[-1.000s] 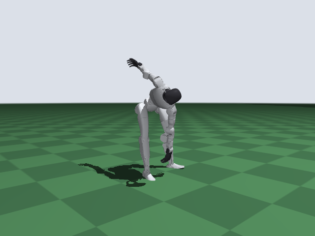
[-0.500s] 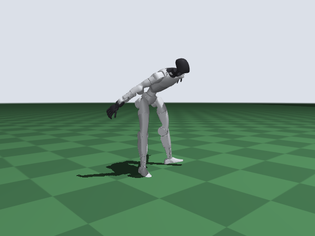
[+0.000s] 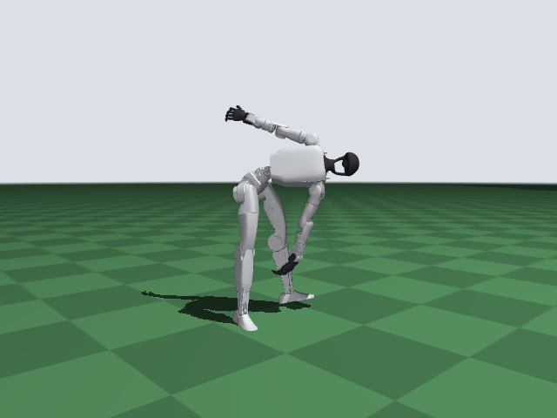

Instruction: In place motions

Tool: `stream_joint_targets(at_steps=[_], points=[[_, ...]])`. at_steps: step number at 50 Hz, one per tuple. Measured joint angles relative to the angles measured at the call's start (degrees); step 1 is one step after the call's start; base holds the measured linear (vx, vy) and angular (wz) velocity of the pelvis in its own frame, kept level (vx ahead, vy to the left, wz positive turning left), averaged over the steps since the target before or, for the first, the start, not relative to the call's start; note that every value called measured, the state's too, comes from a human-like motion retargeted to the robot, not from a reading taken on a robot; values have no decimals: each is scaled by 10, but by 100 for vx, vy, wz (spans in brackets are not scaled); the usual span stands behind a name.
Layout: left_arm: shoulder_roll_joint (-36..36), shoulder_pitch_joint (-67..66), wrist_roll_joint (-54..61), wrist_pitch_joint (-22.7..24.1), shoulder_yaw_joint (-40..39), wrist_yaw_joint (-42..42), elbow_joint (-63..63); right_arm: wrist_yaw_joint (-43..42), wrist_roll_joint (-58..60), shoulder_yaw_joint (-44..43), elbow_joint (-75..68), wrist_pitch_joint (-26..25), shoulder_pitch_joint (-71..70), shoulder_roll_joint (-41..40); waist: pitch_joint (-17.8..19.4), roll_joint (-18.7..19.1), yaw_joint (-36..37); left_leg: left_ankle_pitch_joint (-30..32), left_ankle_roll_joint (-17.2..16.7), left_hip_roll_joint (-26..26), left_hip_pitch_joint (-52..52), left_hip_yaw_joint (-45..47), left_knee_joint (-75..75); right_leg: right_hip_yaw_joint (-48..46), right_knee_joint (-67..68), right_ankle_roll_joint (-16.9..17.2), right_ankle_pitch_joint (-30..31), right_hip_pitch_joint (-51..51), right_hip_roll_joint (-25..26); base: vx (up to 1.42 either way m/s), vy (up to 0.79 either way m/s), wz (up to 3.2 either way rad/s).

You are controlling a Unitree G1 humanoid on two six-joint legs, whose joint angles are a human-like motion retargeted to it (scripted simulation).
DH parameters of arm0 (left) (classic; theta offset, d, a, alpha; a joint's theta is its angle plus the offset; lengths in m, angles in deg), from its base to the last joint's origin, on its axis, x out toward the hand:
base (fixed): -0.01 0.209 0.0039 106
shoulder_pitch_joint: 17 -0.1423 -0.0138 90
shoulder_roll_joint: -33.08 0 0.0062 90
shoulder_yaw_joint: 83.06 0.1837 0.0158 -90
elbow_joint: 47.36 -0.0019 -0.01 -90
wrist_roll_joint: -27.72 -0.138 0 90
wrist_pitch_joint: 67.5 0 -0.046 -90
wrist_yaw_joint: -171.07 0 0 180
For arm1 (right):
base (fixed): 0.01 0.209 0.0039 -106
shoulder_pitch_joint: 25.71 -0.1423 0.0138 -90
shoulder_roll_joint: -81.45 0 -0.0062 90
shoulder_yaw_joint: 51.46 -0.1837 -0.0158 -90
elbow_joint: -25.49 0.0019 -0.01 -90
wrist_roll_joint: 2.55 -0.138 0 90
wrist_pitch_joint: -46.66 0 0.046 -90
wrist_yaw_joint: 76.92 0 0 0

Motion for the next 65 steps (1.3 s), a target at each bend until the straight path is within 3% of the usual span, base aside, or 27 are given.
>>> stream_joint_targets(at_steps=[8, 10, 14, 17, 22, 27, 32, 35, 40, 45, 48, 51, 56, 60, 65], points=[[18, 51, -142, 25, 139, 16, 81, -51, -51, -80, 15, 30, 135, -105, 0, 0, -78, -98, 50, 11, 20, -52, 147, 0, 15, 13, -14, 89, 9, 11, 8, -9], [16, 58, -185, 2, 181, 41, 142, -73, -42, -99, 23, 42, 189, -131, 0, 0, -98, -135, 69, 8, 33, -75, 203, 10, 20, 22, -16, 120, 12, 5, 22, -66], [-18, 66, -282, -107, 224, 168, 246, -142, -16, -110, 47, 71, 282, -201, 0, -11, -154, -199, 81, 33, 93, -93, 284, 31, 32, 10, -12, 186, 29, -5, 34, -111], [-22, 88, -312, -132, 243, 233, 275, -159, -15, -90, 56, 87, 305, -253, 0, -64, -221, -216, 85, 59, 141, -78, 292, 32, 46, -15, 6, 212, 37, -9, 29, -102], [-5, 101, -371, -125, 249, 238, 290, -144, -40, 0, 57, 114, 289, -307, 0, -194, -334, -230, 89, 107, 236, -26, 261, 44, 99, -81, -19, 223, 64, -14, 31, -142], [5, 79, -493, -125, 267, 258, 331, -150, -26, 75, 71, 129, 256, -343, 0, -279, -469, -230, 86, 108, 353, 39, 209, 140, 147, -70, -91, 251, 106, -5, 41, -65], [10, 22, -639, -131, 268, 310, 425, -132, 51, 161, 82, 121, 236, -358, 0, -323, -611, -231, 80, 79, 494, 87, 151, 175, 124, -72, -155, 346, 103, 13, 44, -32], [9, -11, -709, -114, 272, 325, 492, -135, 112, 174, 61, 109, 240, -370, -7, -325, -661, -221, 69, 54, 581, 101, 98, 222, 123, -48, -171, 396, 99, 43, 25, -6], [-14, -48, -743, -86, 294, 245, 510, -137, 198, 201, 8, 74, 270, -403, -70, -309, -672, -202, 44, 49, 668, 150, 19, 229, 121, -43, -175, 425, 99, 30, -9, -56], [-65, -36, -709, -83, 336, 184, 372, -144, 269, 226, -69, 31, 285, -444, -128, -295, -692, -186, 23, 52, 714, 173, -28, 226, 116, -34, -189, 449, 113, 26, -17, -13], [-121, -28, -709, -124, 331, 184, 241, -137, 287, 239, -99, -4, 286, -464, -150, -285, -721, -179, 18, 69, 723, 172, -28, 210, 113, -40, -199, 470, 126, 15, -40, 29], [-172, -26, -681, -157, 290, 211, 159, -141, 265, 250, -98, -25, 280, -476, -148, -273, -750, -172, 13, 88, 734, 173, -20, 202, 106, -43, -203, 491, 144, 10, -20, 21], [-230, -69, -593, -126, 249, 211, 152, -130, 209, 274, -73, -14, 260, -476, -135, -270, -766, -148, 16, 104, 743, 174, 6, 207, 97, -53, -204, 514, 157, 2, -17, -10], [-241, -92, -568, -115, 242, 157, 159, -111, 188, 276, -54, -16, 242, -473, -132, -280, -757, -115, 26, 105, 719, 155, 46, 207, 90, -61, -202, 521, 150, -6, -11, 9], [-216, -101, -545, -123, 251, 165, 153, -83, 168, 278, -39, -11, 225, -466, -142, -301, -739, -85, 33, 93, 662, 134, 118, 197, 76, -64, -197, 521, 126, -7, -11, 39]])
